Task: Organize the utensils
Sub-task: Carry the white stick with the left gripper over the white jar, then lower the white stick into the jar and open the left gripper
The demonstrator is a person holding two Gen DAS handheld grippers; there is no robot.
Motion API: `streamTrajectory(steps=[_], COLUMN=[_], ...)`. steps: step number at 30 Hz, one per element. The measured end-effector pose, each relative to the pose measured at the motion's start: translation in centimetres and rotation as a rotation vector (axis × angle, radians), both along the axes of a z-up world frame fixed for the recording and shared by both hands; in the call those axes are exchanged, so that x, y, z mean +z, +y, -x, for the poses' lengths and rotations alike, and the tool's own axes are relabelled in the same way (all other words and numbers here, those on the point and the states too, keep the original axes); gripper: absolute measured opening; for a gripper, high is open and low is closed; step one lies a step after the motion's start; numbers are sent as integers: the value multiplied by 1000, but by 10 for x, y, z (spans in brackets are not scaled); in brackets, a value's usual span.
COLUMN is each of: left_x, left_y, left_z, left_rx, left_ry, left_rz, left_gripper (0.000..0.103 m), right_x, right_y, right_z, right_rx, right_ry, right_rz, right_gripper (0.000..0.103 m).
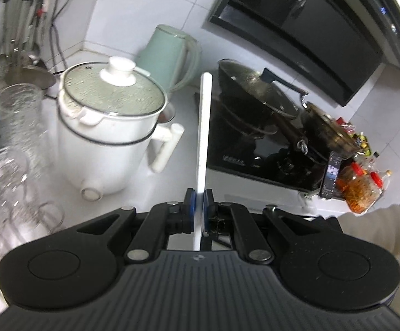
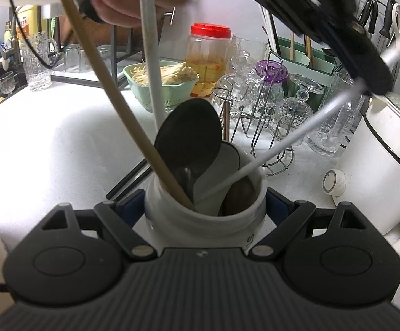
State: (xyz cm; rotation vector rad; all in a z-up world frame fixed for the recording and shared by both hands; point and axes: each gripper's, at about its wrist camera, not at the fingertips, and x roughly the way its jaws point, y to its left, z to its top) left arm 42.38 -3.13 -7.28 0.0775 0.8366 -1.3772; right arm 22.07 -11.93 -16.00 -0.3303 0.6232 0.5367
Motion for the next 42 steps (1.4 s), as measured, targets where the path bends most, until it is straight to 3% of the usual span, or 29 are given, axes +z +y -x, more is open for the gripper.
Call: streamTrajectory(steps=[10,17,21,25,27,29,35,42], left_x=[13,0,-2,0,3,7,25,34], left_y=[22,18,17,17,20,25,42,61], left_z=[32,39,40,41,40,37,40,41], left_rx=[49,76,102,149,183,234,353,473], left_ry=[12,57,60,67,77,87,65,77], left_rz=[-147,-301,-336,-345,-344,-341,-329,-279], left_gripper=[7,7,7,7,15,44,50,50], right_x=[-3,-1,-2,-2,-2,-2,-3,-3], right_y=[1,3,0,-1,0,-1,1,-1], right_z=[2,0,-1,-3,-3,-3,-2,-2], right_rx=[-15,-25,-21,-15,-12,-10,-13,1], right_ry=[-18,-9,-13,-12,-12,-14,-16,-20], right_rz=[-13,1,-6,-6,-6,-8,-12,-10], right_gripper=[92,92,92,92,92,92,92,92])
